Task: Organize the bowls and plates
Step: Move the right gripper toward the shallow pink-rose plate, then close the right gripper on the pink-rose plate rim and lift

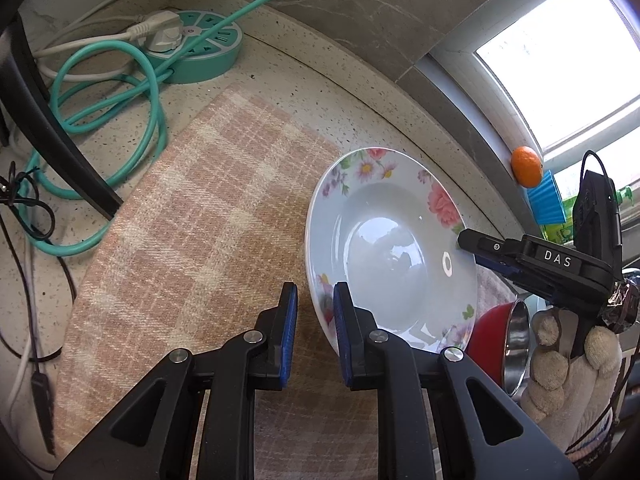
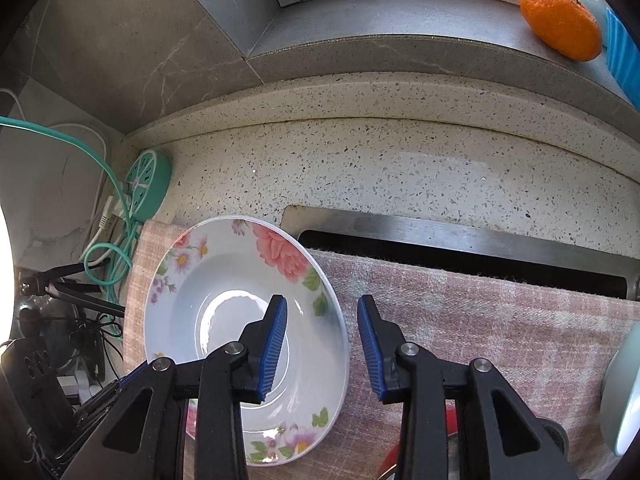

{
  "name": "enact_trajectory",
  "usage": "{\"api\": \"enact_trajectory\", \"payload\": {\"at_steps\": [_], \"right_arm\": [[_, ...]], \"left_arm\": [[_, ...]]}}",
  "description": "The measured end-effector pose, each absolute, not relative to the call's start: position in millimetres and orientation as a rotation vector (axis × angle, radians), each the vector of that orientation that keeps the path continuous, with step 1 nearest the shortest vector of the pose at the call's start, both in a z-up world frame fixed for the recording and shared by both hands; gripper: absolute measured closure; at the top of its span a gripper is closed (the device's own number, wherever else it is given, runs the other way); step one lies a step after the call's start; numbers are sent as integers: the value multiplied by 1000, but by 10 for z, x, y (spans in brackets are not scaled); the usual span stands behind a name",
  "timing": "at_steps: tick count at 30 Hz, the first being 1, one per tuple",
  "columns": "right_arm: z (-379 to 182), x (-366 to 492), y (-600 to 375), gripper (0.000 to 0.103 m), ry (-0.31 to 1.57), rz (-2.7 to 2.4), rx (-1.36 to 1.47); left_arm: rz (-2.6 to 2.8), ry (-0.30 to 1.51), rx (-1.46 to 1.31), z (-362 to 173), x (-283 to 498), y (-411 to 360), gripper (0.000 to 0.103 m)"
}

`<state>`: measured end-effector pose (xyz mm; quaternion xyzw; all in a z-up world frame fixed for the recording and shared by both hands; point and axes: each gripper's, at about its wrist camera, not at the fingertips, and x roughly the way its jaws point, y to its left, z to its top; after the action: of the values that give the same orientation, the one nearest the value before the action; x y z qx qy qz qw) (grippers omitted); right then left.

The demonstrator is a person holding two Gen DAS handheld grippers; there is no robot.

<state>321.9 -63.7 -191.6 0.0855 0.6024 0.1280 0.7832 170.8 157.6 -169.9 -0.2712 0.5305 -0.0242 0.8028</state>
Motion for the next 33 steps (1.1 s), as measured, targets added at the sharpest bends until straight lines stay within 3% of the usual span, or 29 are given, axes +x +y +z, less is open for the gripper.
{"api": "enact_trajectory", "payload": {"at_steps": [7,33], "right_arm": [[-1967,3212,-662,83,1310,274,206],[-1948,2961,-567,91,1299,302,183]], "left_arm": [[-64,1134,-571,-1696,1740,1537,91],[-28,1090,-459,-1617,1467,1612,90]]}}
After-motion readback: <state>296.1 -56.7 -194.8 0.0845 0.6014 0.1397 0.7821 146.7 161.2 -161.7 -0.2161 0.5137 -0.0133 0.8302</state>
